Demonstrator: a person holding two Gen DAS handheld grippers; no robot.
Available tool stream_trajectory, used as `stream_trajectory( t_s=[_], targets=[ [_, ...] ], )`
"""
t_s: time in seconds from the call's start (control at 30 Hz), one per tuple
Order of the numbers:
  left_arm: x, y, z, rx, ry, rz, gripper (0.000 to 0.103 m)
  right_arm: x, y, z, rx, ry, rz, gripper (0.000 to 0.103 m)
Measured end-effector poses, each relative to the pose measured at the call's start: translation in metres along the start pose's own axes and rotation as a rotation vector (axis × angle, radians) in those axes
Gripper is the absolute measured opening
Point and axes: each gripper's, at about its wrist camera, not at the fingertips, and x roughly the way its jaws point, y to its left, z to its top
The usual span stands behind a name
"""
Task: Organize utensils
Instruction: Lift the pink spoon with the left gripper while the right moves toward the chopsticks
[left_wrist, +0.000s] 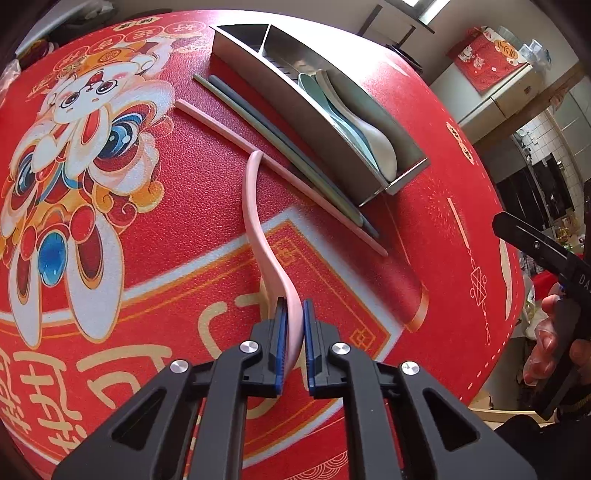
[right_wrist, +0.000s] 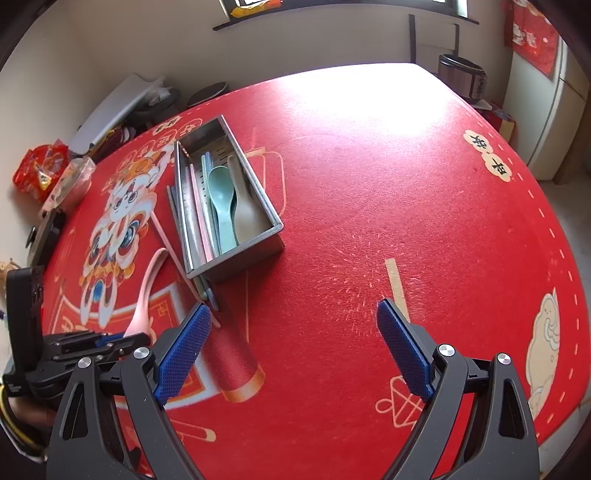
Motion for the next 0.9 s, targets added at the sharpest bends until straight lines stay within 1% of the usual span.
stream_trajectory(
  t_s=[0.17, 0.27, 0.37, 0.5, 0.63, 0.7, 0.77, 0.8, 0.87, 0.9],
  targets=[
    [0.0, 0.003, 0.0, -0.017, -0.006, -0.014, 0.008, 0.004, -0.003, -0.001, 0.006, 0.013, 0.003, 0.088],
    [-0.005, 0.009, -0.001, -0.031, -0.023, -0.012, 0.008, 0.006, -0.002, 0.0, 0.005, 0.018, 0.008, 0.088],
    [-0.018, 0.024, 0.0, -0.083, -0.066, -0.028, 0.007, 0.008, 0.003, 0.001, -0.006, 0.02, 0.015, 0.088],
    [-0.042, 0.044, -0.001, -0.153, -0.144, -0.051, 0.007, 0.012, 0.016, 0.004, -0.042, 0.021, 0.027, 0.088],
    [-0.07, 0.06, -0.004, -0.194, -0.225, -0.055, 0.007, 0.018, 0.038, 0.008, -0.132, 0.012, 0.055, 0.088],
    [-0.083, 0.066, -0.006, -0.206, -0.263, -0.052, 0.007, 0.023, 0.052, 0.007, -0.177, 0.023, 0.08, 0.088],
    [-0.096, 0.073, -0.01, -0.212, -0.294, -0.04, 0.007, 0.029, 0.068, 0.006, -0.218, 0.048, 0.122, 0.072],
    [-0.102, 0.077, -0.012, -0.216, -0.307, -0.034, 0.007, 0.032, 0.077, 0.005, -0.239, 0.068, 0.143, 0.067],
    [-0.112, 0.083, -0.015, -0.226, -0.331, -0.024, 0.007, 0.037, 0.096, 0.005, -0.288, 0.086, 0.181, 0.063],
    [-0.117, 0.087, -0.016, -0.231, -0.343, -0.017, 0.007, 0.039, 0.106, 0.006, -0.316, 0.094, 0.2, 0.058]
  ],
)
